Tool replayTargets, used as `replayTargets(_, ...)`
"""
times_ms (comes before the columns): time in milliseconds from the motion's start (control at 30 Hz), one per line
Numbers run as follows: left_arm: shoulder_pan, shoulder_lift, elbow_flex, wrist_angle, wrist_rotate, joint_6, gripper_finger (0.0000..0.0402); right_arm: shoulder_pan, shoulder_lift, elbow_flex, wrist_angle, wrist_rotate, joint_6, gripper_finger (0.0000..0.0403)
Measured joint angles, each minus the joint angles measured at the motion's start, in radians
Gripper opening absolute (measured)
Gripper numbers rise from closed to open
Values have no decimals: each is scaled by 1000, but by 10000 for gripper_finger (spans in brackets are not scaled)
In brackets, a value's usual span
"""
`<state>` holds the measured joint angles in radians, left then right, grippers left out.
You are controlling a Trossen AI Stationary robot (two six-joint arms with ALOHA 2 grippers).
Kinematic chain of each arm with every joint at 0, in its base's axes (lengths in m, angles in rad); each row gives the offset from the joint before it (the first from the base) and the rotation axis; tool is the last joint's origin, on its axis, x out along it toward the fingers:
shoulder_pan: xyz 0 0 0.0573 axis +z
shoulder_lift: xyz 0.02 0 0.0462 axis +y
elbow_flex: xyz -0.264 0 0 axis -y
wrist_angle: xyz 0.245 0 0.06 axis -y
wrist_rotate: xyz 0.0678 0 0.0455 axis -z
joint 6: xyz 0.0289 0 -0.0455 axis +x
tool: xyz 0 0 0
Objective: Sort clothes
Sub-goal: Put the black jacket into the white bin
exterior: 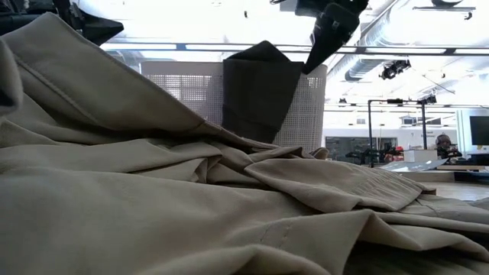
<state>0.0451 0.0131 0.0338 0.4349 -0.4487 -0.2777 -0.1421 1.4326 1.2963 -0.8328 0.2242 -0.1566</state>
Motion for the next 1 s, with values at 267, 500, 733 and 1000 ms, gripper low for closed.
replayTargets(267,0,0,0,-5,-2,1,1,-2,2,73,-5,23,-9,119)
replayTargets(500,0,0,0,-5,-2,1,1,7,1,166,-15,65,-9,183)
replayTargets(733,0,0,0,-5,-2,1,1,147,0,236,4,41,-59,188)
replayTargets(1000,0,0,0,-5,-2,-1,1,367,0,15,139,71,86,188)
